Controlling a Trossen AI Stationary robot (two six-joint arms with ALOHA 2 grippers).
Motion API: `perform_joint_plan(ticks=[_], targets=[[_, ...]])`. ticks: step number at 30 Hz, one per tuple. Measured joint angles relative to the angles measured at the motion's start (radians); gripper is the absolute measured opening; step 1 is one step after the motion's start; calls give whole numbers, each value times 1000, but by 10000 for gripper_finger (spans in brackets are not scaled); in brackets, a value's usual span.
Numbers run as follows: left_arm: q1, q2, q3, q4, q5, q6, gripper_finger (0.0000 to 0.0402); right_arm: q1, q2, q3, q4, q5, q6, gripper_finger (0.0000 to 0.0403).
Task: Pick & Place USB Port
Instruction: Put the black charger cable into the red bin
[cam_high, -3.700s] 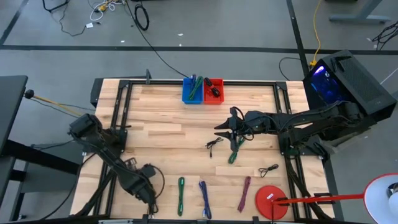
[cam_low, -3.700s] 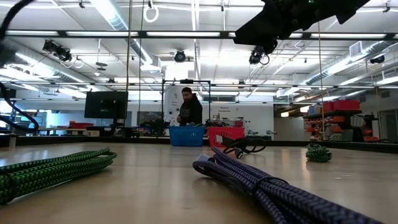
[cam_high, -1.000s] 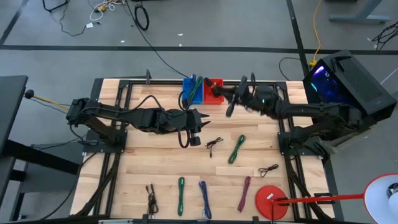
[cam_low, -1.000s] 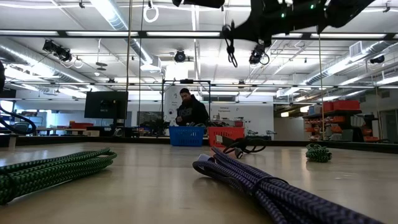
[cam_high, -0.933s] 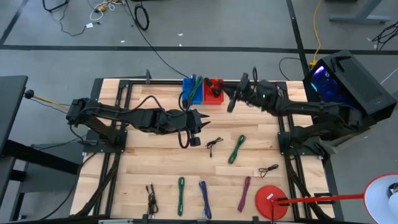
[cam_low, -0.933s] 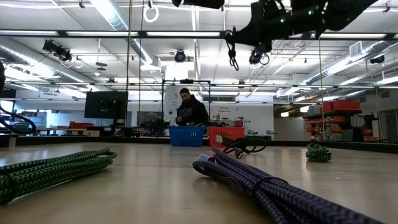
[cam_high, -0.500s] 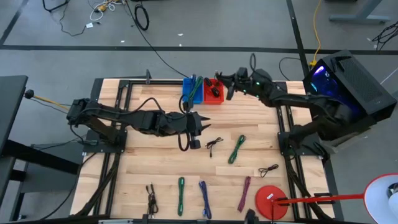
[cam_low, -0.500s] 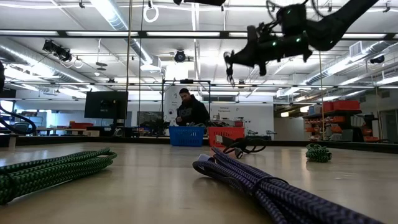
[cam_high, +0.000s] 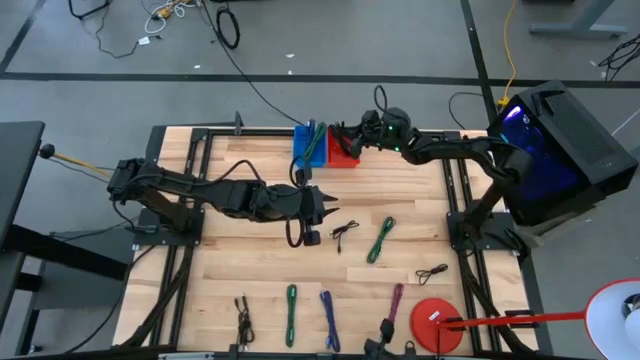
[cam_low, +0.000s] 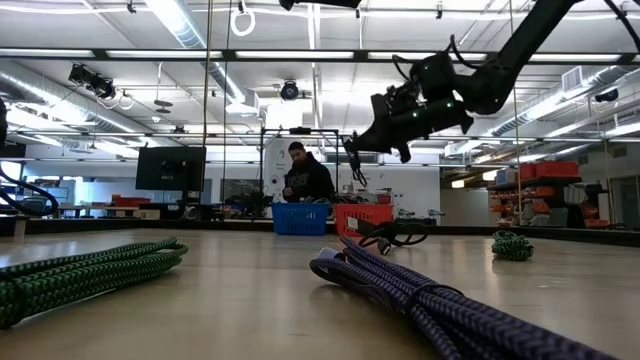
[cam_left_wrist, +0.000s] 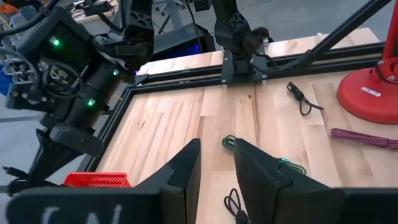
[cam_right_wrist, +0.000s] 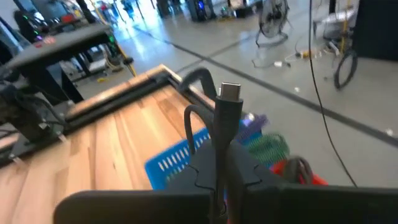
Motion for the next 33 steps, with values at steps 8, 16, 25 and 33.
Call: perform_joint_plan(ticks=[8, 16, 25, 33], targets=[[0, 0, 0, -1, 0, 3, 103, -11, 26, 1, -85, 56, -18, 4], [1, 0, 0, -6, 0, 2, 103, -11, 30, 1, -112, 82, -1, 4], [1, 0, 0, -5, 0, 2, 103, -9, 30, 1, -153, 109, -8, 8], [0, 0, 0, -5, 0, 2, 103, 12, 30, 1, -171, 101, -4, 26]])
